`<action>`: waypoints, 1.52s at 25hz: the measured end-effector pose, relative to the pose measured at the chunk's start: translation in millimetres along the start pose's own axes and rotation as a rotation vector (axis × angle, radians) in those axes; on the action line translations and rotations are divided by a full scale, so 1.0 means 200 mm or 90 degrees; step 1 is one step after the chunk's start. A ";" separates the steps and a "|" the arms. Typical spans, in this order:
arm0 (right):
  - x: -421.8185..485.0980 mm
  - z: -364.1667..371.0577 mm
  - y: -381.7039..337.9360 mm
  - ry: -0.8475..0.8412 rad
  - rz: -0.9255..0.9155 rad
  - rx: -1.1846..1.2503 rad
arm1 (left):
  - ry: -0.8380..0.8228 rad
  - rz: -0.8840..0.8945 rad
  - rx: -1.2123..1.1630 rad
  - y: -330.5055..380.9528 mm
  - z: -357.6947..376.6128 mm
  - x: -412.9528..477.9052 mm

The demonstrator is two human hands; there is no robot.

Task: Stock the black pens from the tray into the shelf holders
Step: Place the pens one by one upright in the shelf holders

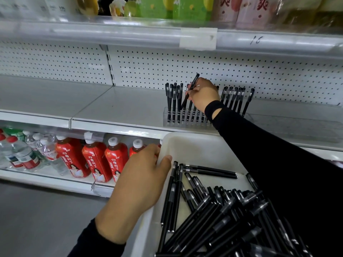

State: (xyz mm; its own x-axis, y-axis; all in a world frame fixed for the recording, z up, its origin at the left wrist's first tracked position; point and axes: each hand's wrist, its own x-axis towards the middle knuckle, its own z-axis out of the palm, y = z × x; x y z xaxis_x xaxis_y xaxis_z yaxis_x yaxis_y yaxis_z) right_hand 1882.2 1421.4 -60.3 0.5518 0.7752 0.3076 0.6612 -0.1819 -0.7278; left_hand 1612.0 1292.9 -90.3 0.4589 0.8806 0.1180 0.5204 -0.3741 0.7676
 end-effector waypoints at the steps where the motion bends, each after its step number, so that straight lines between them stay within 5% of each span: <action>1: 0.00 0.00 0.00 0.004 0.001 -0.020 | -0.002 0.000 -0.003 0.00 0.00 0.00; 7: -0.03 -0.04 0.02 0.023 -0.038 -0.164 | -0.005 -0.001 -0.005 0.00 0.00 0.00; 25: -0.06 0.06 0.00 -0.177 -0.009 -0.388 | -0.008 -0.004 -0.002 0.00 0.00 0.01; 33: -0.21 -0.23 -0.13 -0.090 -0.088 -0.335 | 0.002 0.001 0.006 0.00 -0.01 0.00; 35: -0.34 -0.39 -0.22 -0.192 -0.110 -0.295 | 0.004 0.001 0.004 -0.01 0.00 0.00; 38: -0.55 -0.58 -0.30 -0.570 -0.043 -0.222 | 0.004 0.003 0.005 0.00 0.01 0.00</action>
State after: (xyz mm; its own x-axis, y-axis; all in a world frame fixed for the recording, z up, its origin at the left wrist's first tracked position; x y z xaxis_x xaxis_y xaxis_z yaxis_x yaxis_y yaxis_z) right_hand 1840.3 1278.0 20.7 0.0095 0.9385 -0.3452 0.8708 -0.1774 -0.4584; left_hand 1613.1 1292.5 -91.7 0.4575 0.8803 0.1258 0.5235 -0.3810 0.7621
